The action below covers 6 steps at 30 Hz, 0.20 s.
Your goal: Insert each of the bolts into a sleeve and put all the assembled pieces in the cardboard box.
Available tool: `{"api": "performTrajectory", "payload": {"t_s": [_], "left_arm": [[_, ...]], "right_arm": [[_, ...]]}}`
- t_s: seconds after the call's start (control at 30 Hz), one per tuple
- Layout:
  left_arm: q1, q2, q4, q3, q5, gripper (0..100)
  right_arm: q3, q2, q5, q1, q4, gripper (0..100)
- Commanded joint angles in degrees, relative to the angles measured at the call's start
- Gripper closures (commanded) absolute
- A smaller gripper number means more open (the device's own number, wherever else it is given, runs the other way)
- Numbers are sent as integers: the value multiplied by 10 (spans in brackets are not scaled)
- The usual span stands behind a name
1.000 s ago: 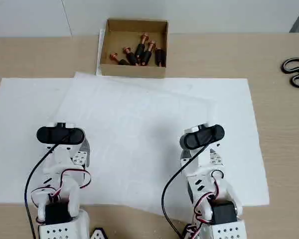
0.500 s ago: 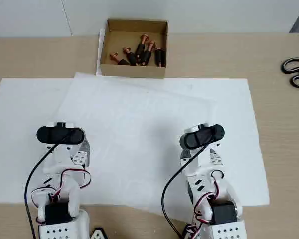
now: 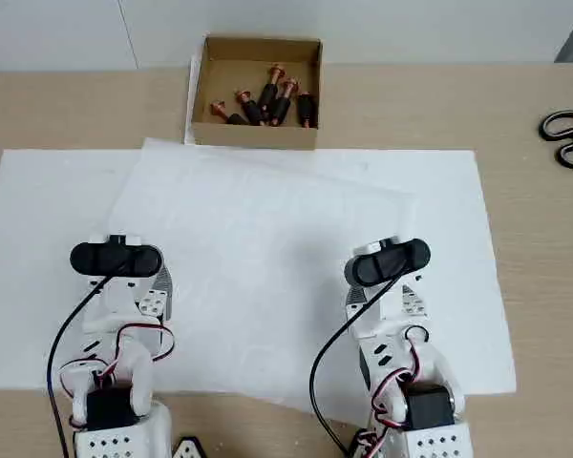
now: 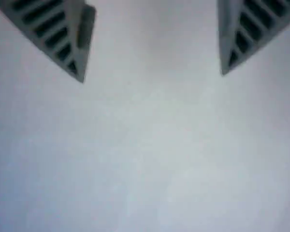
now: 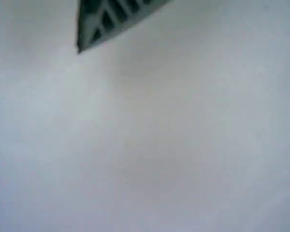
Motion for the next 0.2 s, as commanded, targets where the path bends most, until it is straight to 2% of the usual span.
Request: {"api": "performTrajectory", "payload": {"t_s": [0.0,0.17], "left_arm": [[-1,-3,-1,-5,-2,832],[-1,-3,-1,-5,-2,832]], "right_arm": [[5,-6,4,5,2,861],[5,-6,4,5,2,861]]}}
